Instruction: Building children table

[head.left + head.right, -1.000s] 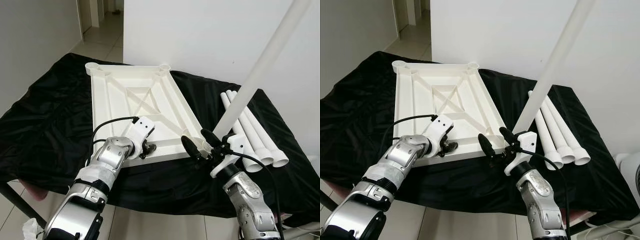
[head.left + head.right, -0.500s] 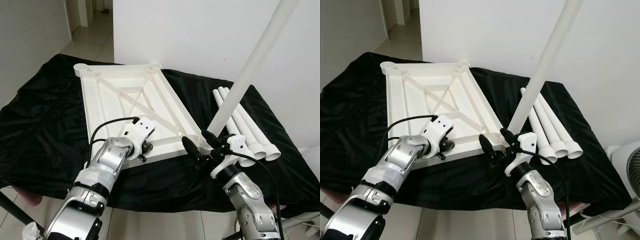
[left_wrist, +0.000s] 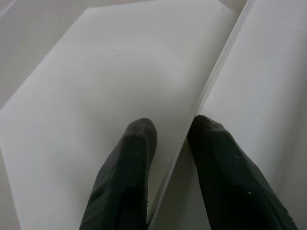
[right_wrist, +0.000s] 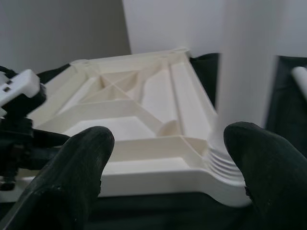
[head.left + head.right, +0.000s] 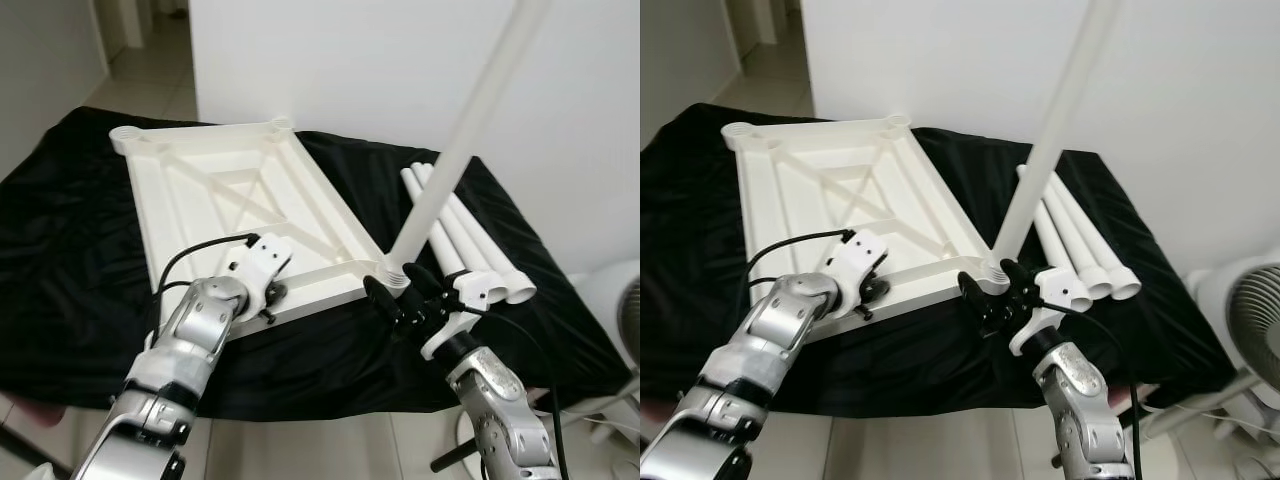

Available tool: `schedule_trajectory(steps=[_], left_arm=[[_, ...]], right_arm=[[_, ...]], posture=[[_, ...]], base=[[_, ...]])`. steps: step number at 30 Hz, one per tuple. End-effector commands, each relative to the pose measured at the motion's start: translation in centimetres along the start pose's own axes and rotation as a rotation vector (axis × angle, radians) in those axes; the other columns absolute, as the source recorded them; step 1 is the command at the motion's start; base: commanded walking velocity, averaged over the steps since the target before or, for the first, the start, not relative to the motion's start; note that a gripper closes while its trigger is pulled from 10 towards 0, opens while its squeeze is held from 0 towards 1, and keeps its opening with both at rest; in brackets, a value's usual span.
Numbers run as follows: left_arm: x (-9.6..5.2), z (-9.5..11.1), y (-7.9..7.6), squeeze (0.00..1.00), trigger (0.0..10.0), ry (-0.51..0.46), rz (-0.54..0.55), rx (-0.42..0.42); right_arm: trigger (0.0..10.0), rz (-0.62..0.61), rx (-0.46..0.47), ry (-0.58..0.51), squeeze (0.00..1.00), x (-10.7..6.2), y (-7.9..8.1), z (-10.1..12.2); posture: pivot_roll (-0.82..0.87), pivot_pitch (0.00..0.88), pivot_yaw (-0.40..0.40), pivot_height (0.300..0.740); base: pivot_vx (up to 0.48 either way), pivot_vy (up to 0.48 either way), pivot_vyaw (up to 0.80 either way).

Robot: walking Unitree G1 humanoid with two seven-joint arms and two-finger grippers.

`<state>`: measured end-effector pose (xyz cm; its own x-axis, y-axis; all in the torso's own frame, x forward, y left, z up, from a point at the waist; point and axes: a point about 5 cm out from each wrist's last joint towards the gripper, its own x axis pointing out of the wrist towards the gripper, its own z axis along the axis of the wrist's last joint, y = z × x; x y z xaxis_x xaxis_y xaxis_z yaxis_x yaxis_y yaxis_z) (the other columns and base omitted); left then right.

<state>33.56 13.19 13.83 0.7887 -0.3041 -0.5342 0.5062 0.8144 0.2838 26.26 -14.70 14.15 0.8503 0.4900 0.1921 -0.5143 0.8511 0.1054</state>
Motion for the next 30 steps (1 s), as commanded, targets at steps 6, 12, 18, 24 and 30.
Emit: schedule_trajectory(steps=[6, 12, 18, 24, 30], left_arm=[[-2.4, -1.6, 5.0, 0.0, 0.0, 0.073, 0.468, -0.032], [-1.7, 2.6, 2.7, 0.0, 10.0, -0.187, 0.295, -0.072], [-2.6, 5.2, 2.0, 1.0, 10.0, -0.348, 0.189, -0.181], [-3.5, 7.0, 0.9, 0.21, 10.0, -0.46, 0.073, -0.083], [-3.4, 6.5, 1.4, 0.0, 10.0, -0.441, 0.092, -0.084]], right_arm=[[10.0, -0.015, -0.005, 0.026, 0.0, -0.4, -0.4, -0.3], [10.0, 0.037, 0.014, 0.037, 1.0, -0.1, 0.2, -0.4], [10.0, 0.029, 0.002, 0.037, 1.0, -0.2, -0.2, -0.2], [10.0, 0.019, -0.003, 0.033, 0.0, -0.3, -0.2, -0.1], [10.0, -0.009, -0.007, 0.018, 0.0, -0.3, -0.4, 0.0]], posture=[[0.06, 0.038, -0.116, 0.74], [0.06, 0.039, -0.122, 0.74], [0.05, 0.04, -0.117, 0.74], [0.05, 0.045, -0.113, 0.74], [0.05, 0.046, -0.115, 0.74]], base=[[0.0, 0.0, 0.0], [0.0, 0.0, 0.0], [0.0, 0.0, 0.0], [0.0, 0.0, 0.0], [0.0, 0.0, 0.0]])
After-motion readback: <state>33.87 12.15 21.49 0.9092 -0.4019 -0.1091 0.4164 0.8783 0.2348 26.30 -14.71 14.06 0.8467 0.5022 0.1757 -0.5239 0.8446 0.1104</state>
